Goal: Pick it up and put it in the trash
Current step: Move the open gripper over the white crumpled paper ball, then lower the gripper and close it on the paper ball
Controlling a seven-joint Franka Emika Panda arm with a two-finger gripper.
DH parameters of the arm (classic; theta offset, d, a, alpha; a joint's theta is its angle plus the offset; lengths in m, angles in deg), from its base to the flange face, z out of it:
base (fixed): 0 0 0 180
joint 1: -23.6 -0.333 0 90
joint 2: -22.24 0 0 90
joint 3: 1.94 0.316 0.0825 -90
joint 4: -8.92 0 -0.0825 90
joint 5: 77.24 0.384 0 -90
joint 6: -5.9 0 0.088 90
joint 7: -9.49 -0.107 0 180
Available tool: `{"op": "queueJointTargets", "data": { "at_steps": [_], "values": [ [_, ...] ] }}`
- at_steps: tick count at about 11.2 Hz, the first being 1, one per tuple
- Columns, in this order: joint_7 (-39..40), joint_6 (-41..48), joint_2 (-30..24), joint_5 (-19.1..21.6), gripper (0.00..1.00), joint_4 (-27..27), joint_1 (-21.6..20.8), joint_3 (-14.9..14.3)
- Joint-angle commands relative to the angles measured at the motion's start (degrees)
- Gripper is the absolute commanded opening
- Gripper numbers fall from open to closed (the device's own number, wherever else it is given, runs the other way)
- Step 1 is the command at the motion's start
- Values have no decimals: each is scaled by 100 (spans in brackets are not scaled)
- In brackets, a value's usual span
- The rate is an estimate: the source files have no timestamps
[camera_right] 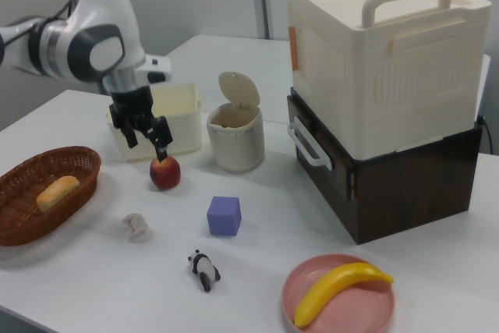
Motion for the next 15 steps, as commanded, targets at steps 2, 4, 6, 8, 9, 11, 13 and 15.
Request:
{"op": "queueJointTargets", "data": {
  "at_steps": [2,4,6,8,9,11,13,15],
  "values": [
    [-78,-384,127,41,100,770,-540,-61],
    [-69,-393,137,23,100,999,-594,-61],
    [-69,-384,276,23,100,1079,-533,-61],
    [-69,-384,601,6,100,1062,-550,-61],
    [-69,-393,724,-12,100,1053,-559,-61],
    [-69,-401,953,-143,100,1035,-577,-61],
    [-69,-419,1007,-162,100,1018,-594,-61],
    [-69,-419,1024,-162,100,957,-594,-61]
  ]
}}
